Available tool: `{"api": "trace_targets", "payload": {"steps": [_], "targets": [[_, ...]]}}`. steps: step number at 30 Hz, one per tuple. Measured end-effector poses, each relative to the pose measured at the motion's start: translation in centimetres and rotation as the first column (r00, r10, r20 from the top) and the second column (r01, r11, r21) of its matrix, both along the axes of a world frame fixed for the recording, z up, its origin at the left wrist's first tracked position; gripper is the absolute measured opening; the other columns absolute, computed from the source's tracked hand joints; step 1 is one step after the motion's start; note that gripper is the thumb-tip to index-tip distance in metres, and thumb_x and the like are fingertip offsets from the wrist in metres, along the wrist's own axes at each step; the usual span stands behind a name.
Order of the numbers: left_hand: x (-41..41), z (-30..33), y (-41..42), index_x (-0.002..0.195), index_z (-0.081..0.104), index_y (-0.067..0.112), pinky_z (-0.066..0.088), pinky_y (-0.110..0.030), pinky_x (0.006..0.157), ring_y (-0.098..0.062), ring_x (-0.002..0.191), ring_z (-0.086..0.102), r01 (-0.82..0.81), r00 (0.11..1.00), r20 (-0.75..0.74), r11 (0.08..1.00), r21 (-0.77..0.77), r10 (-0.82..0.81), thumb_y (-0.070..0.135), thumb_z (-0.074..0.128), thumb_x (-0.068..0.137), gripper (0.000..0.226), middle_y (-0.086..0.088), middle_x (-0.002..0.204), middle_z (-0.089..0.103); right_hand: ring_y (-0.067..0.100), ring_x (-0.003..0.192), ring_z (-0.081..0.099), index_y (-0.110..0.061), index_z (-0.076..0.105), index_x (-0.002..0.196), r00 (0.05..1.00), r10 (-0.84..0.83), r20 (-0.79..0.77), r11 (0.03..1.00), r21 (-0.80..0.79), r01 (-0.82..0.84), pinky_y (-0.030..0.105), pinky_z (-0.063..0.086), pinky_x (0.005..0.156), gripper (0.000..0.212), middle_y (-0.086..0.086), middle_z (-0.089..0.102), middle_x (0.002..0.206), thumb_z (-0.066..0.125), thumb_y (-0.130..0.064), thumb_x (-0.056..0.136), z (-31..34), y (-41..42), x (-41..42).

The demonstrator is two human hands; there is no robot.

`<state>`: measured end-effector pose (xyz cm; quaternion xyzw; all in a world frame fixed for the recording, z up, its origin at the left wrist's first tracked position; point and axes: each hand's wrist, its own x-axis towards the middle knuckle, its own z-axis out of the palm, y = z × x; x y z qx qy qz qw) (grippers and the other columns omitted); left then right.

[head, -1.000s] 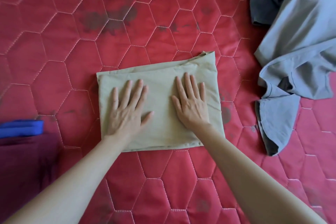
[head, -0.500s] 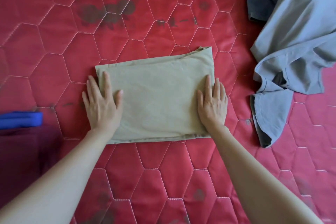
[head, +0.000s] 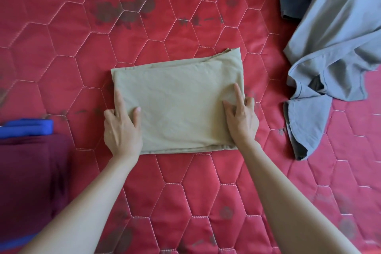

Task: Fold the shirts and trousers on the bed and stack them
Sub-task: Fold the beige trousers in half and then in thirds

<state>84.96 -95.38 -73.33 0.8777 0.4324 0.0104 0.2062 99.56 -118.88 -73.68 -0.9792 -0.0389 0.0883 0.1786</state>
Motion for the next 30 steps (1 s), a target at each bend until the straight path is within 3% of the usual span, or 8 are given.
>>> {"api": "trace_targets", "payload": {"steps": [5, 15, 26, 30], "targets": [[-0.9, 0.0, -0.5, 0.154, 0.024, 0.022, 0.041, -0.048, 0.055, -0.043, 0.075, 0.055, 0.017, 0.996, 0.086, 1.0, -0.002, -0.016, 0.031, 0.052, 0.099, 0.062, -0.025, 0.103, 0.044, 0.031, 0.09, 0.059, -0.036, 0.027, 0.15, 0.999, 0.027, 0.031, 0.998, -0.052, -0.026, 0.032, 0.039, 0.062, 0.056, 0.009, 0.045, 0.126, 0.048, -0.039, 0.098, 0.2, -0.3, -1.1], [-4.7, 1.0, -4.7, 0.151, 0.031, 0.015, 0.045, -0.048, 0.052, -0.042, 0.071, 0.056, 0.128, 0.988, 0.091, 0.991, -0.03, -0.125, 0.022, 0.058, 0.096, 0.062, -0.024, 0.104, 0.042, 0.03, 0.068, 0.054, -0.028, 0.035, 0.149, 0.997, -0.038, 0.064, 0.994, -0.1, 0.044, 0.031, 0.036, 0.053, 0.053, 0.011, 0.046, 0.107, 0.049, -0.037, 0.099, 1.1, -5.2, -7.2], [-4.0, 2.6, -19.0, 0.149, 0.037, 0.012, 0.048, -0.044, 0.046, -0.038, 0.068, 0.056, 0.339, 0.937, 0.114, 0.937, -0.084, -0.329, 0.019, 0.063, 0.092, 0.063, -0.023, 0.102, 0.044, 0.034, 0.065, 0.055, -0.027, 0.033, 0.15, 0.983, -0.158, 0.095, 0.964, -0.2, 0.174, 0.032, 0.034, 0.053, 0.055, 0.014, 0.046, 0.106, 0.051, -0.029, 0.098, 4.4, -20.9, -11.3], [-1.9, 3.9, -26.0, 0.149, 0.036, 0.014, 0.047, -0.043, 0.048, -0.037, 0.067, 0.056, 0.385, 0.921, 0.114, 0.914, -0.129, -0.372, 0.018, 0.066, 0.09, 0.067, -0.022, 0.104, 0.044, 0.033, 0.065, 0.053, -0.028, 0.032, 0.15, 0.98, -0.171, 0.102, 0.954, -0.231, 0.191, 0.035, 0.04, 0.052, 0.056, 0.012, 0.043, 0.104, 0.051, -0.027, 0.098, 6.1, -28.2, -10.3]]}}
